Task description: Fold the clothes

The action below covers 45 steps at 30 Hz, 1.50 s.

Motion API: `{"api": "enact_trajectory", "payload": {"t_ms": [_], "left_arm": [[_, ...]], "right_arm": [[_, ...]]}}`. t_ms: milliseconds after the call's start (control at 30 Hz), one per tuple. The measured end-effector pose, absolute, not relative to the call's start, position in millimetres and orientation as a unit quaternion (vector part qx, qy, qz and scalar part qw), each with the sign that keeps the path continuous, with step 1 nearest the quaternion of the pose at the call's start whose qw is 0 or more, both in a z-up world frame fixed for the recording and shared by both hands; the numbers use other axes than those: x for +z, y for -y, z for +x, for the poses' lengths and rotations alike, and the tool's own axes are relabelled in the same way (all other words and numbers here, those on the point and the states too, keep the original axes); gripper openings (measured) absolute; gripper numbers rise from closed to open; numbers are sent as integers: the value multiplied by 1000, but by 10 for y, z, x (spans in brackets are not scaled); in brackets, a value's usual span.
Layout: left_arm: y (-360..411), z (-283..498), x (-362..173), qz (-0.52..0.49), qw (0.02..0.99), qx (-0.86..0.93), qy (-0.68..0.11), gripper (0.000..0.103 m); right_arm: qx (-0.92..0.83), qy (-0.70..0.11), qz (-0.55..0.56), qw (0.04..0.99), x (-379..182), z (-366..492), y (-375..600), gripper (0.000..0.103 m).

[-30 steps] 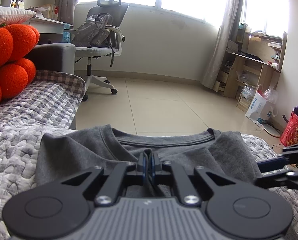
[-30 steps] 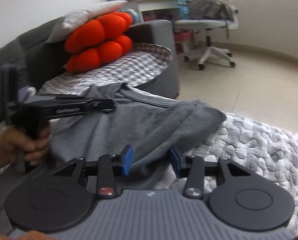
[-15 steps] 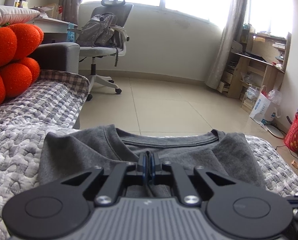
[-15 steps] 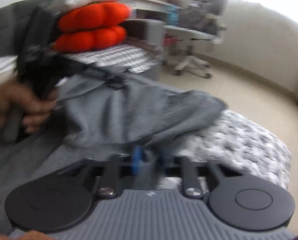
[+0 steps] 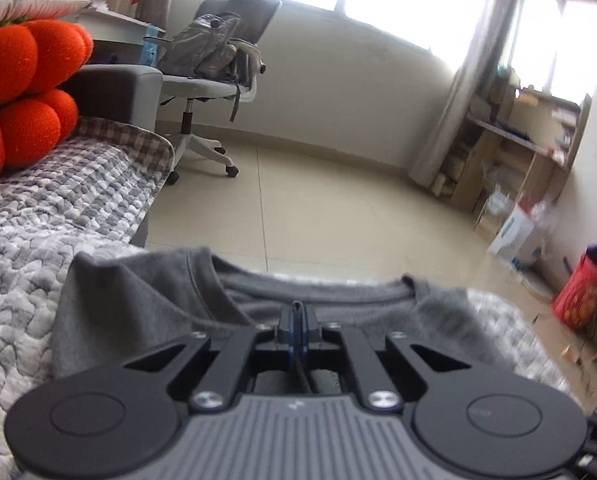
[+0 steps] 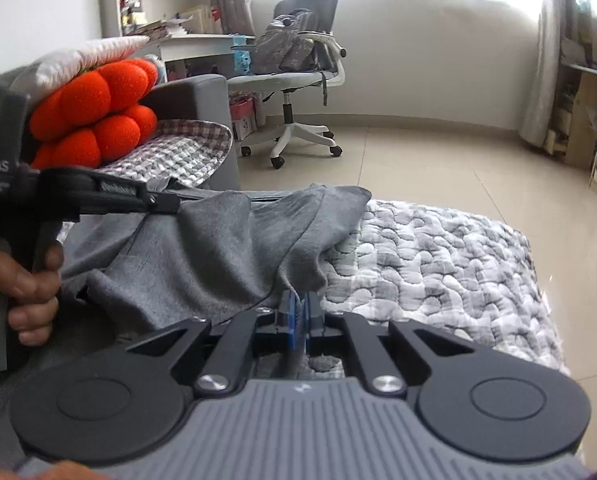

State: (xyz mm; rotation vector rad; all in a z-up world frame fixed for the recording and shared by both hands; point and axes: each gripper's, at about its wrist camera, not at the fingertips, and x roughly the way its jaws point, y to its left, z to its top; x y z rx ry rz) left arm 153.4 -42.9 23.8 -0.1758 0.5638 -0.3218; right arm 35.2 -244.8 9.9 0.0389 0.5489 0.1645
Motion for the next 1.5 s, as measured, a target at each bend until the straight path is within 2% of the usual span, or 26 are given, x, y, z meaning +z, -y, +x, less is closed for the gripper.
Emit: {"api": "enact_trajectory", "payload": {"t_ms": [133,267,367,433,500,567,700,867,1033,1133,1200,1267,1500], "left_arm": [[524,1539,269,-82,947,-156,-270,3],[599,1607,128,-62,939,-144,-307,3],[500,1617,197,-89,928,-169,-320,5],[370,1561,320,-117,923,-185,-316,13],[270,1443,450,-115,926,-186,-309,40],[178,1254,569,-103,932,-180,-297,49],[-76,805,685,-66,932,-179,-309,52],[-426,261,699,-7,929,-159,-335,52],[-788,-319,719,12,934,-132,-331,52],[-903,-666,642,-4,932,-135,-335,52],[-922,-845,593,-5,932,-139,-335,52],[-877,-966,547,4,932,-143,-332,52],[-717,-1390,384,34,933,-159,-321,52]], "right_arm": [[69,-267,19,961,106,366,2357,4],[55,-283,-3,957,26,410,2276,6],[69,-275,12,959,90,308,2340,17],[96,-267,40,958,161,130,2425,23],[125,-263,72,954,251,-71,2526,33],[165,-261,86,947,346,-312,2618,33],[212,-260,98,937,567,-778,2874,33],[191,-261,100,941,764,-1204,3175,34],[171,-214,186,944,1059,-1568,3655,34],[151,-209,123,958,1144,-1752,3478,34],[159,-209,38,964,1044,-1902,3109,34],[203,-208,1,957,854,-2026,2759,34],[269,-255,-28,928,82,-2021,1798,34]]}}
